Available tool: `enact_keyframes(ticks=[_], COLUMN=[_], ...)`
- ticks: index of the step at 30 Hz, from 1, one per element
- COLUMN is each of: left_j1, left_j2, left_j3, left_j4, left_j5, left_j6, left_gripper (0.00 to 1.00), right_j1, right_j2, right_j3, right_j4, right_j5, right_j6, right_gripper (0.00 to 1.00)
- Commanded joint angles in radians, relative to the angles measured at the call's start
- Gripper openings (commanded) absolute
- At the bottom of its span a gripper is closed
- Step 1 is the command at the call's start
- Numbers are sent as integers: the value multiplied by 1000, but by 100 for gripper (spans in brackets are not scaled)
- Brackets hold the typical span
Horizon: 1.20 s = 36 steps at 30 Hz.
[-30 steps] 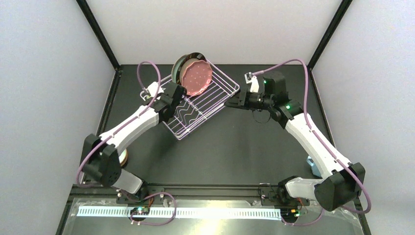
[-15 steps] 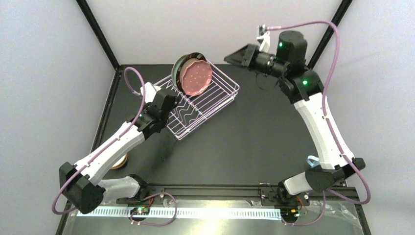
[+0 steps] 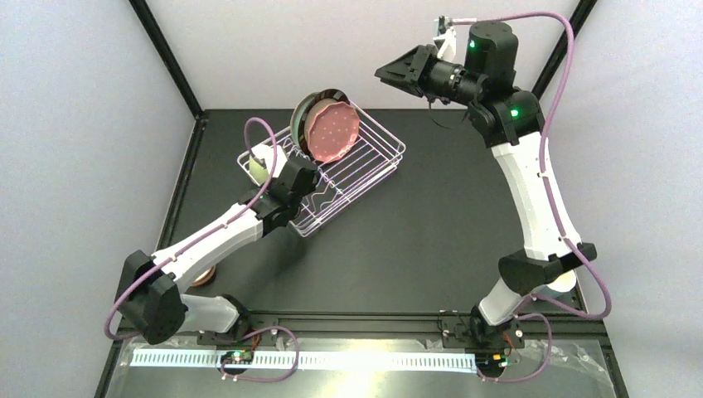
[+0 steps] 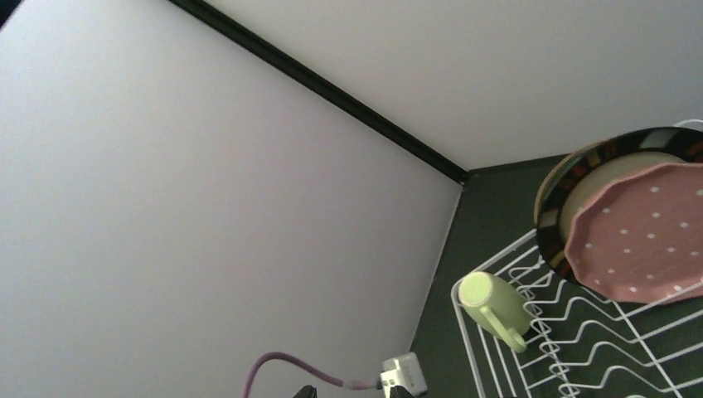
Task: Load the mixed dishes into the dish rack
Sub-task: Grab the cup at the corner of the board.
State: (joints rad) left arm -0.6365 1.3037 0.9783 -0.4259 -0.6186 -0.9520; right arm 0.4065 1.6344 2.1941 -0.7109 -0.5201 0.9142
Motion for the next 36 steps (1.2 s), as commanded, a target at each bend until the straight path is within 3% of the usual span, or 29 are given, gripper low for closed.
enact_keyframes(ticks=[1,10,13,20,26,31,36], left_j1=[-6,-9,-11,-43,-64,-78,-102], left_j2=[2,24,35,55,79,109,125], left_j3=[1,4,16,8,-4,-42,-86], left_j4=[76,108,113,225,320,381,413], left_j5=[16,46,69,216,418,575,698], left_j6=[44,95,107,194,281,309,333], left_gripper=[72,72,71,71,71,72,71], right_j1=[-12,-13,-16,-29,-35,-53,-74], right_j2=[30,43,10,-173,-346,-462,-499], right_j3=[52,74,52,-353,-678,-838,-927], right_j4=[-77,-90,-166,-242,-341,-480,-593], right_j5=[32,93,223,648,1002,1114,1126], right_j6=[-7,-40,-122,-189,-18,181,288], right_gripper=[50,50,50,50,54,54,54])
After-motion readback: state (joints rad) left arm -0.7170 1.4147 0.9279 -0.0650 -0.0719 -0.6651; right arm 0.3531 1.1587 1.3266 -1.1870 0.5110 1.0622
